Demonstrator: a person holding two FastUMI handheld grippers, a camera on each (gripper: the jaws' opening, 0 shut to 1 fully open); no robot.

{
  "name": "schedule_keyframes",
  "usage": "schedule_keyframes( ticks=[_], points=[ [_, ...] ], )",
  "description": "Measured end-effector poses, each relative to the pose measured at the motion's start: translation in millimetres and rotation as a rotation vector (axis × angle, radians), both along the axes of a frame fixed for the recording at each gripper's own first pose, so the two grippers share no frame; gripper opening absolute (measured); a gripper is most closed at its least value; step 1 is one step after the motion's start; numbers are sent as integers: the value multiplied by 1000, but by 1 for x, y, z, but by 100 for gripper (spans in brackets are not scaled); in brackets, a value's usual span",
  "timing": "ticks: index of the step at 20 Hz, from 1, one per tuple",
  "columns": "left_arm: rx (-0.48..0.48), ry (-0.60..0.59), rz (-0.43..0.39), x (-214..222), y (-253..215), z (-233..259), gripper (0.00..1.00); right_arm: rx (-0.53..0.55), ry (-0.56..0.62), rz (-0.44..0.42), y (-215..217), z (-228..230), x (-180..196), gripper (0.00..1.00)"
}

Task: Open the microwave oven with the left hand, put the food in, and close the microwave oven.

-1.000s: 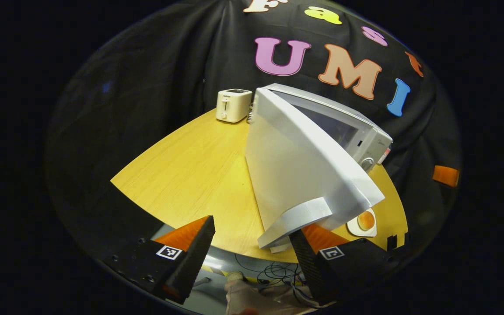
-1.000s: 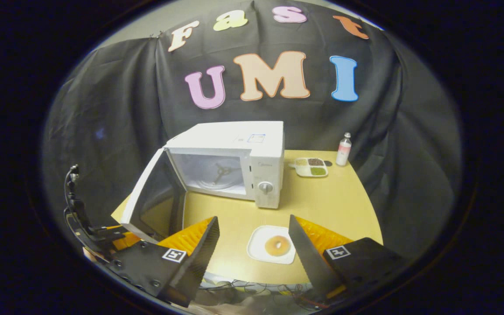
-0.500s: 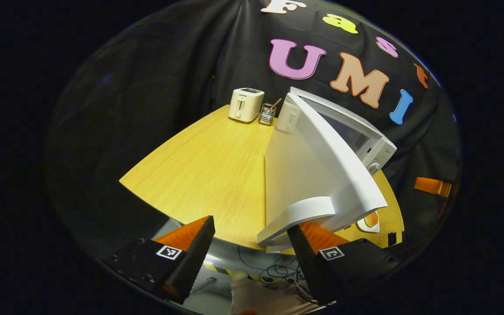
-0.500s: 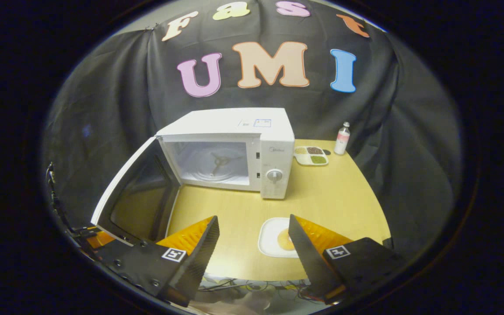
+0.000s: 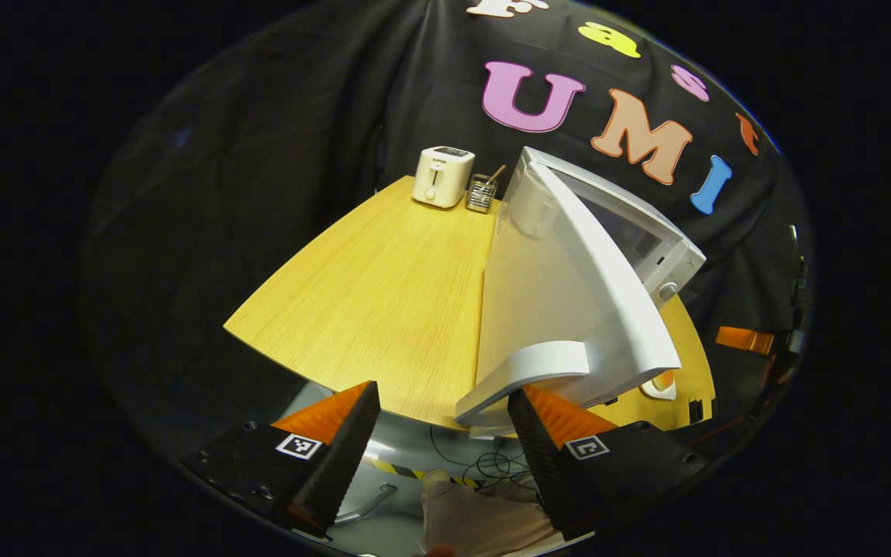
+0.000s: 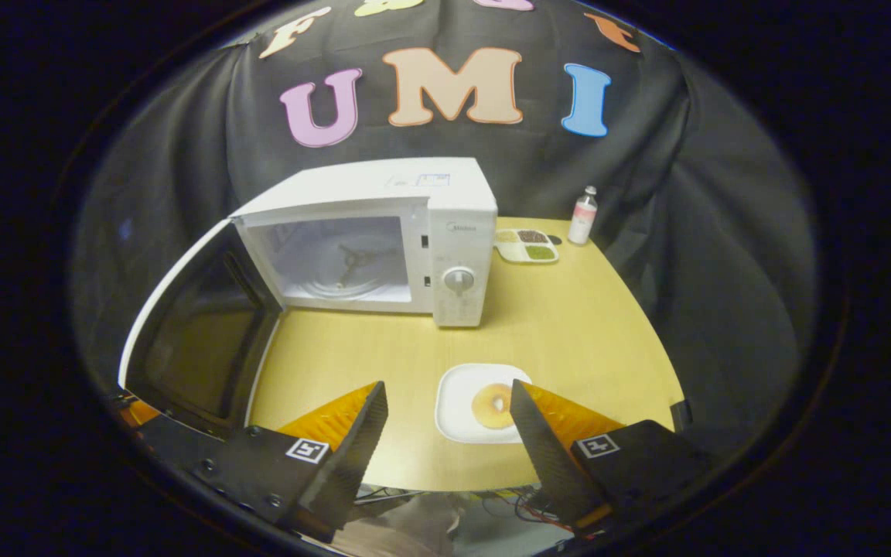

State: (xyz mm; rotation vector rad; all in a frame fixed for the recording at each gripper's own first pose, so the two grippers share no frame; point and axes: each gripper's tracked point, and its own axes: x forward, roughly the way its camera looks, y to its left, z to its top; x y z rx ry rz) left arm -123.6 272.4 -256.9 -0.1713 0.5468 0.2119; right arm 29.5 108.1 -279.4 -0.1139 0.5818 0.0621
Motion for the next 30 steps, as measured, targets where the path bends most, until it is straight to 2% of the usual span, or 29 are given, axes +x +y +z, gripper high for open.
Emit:
schedule_keyframes(
  ticks=[3, 6, 7, 8, 14, 15, 16, 20, 21, 22, 23, 24, 27, 28, 29, 30],
  points=[
    [48, 32, 81, -14, 20, -1, 98, -9, 48, -6, -16, -22, 14, 99],
    [59, 31, 210, -27, 46, 6, 98, -6, 124, -5, -32, -51, 29, 99],
    [54, 18, 253, -30, 52, 10, 98, -9, 145, -2, -38, -60, 33, 99],
    [55, 3, 295, -31, 58, 15, 98, -11, 175, 1, -43, -69, 37, 93],
    [189, -107, 547, -48, 96, 64, 98, -2, 362, 44, -61, -127, 50, 94],
    [204, -121, 568, -50, 97, 71, 97, -2, 385, 50, -62, -134, 51, 94],
    [217, -138, 587, -47, 96, 76, 97, 0, 412, 59, -62, -140, 53, 100],
    [239, -212, 632, -45, 91, 99, 97, -30, 484, 91, -64, -159, 60, 100],
    [238, -230, 632, -43, 86, 104, 97, -42, 494, 95, -65, -161, 62, 93],
    [233, -243, 634, -42, 80, 109, 97, -51, 501, 95, -67, -165, 64, 100],
    [228, -250, 635, -39, 75, 111, 97, -58, 511, 91, -68, -168, 65, 93],
    [228, -256, 635, -36, 71, 113, 95, -65, 519, 84, -71, -171, 67, 99],
    [231, -279, 629, -31, 67, 118, 97, -43, 526, 78, -68, -176, 72, 99],
    [225, -276, 629, -29, 67, 115, 97, -48, 522, 76, -70, -176, 74, 94],
    [217, -274, 631, -28, 67, 111, 97, -45, 523, 77, -70, -176, 73, 98],
    [205, -273, 631, -28, 67, 110, 96, -41, 523, 76, -68, -176, 74, 91]
  ],
)
